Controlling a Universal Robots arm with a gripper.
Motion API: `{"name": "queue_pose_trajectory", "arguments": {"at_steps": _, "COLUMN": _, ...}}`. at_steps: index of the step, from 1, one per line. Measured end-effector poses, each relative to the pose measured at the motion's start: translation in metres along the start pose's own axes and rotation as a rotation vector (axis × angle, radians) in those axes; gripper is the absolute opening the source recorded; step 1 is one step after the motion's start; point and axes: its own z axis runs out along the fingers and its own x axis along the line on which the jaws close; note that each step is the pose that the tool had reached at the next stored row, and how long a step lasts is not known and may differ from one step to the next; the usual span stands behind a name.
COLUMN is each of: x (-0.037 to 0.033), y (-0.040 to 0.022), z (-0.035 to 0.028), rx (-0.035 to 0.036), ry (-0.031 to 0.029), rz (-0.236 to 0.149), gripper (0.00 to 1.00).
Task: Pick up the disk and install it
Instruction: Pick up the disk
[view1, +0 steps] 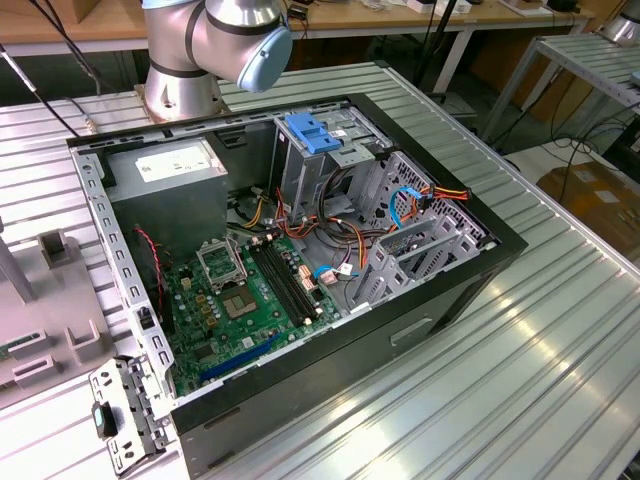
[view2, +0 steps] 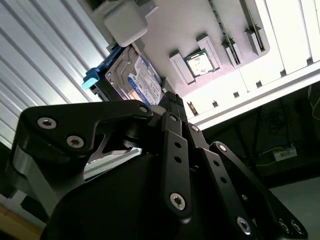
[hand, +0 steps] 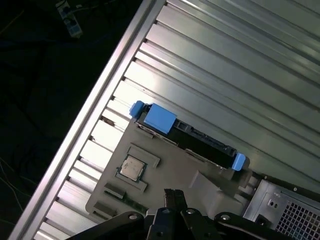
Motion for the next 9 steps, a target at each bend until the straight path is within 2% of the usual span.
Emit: {"name": "queue_pose_trajectory", "arguments": {"at_steps": 9, "x": 0.0000, "y": 0.0000, "z": 0.0000, "rx": -0.0016, "ry": 0.0029, "rz": -0.066, "gripper": 0.11}}
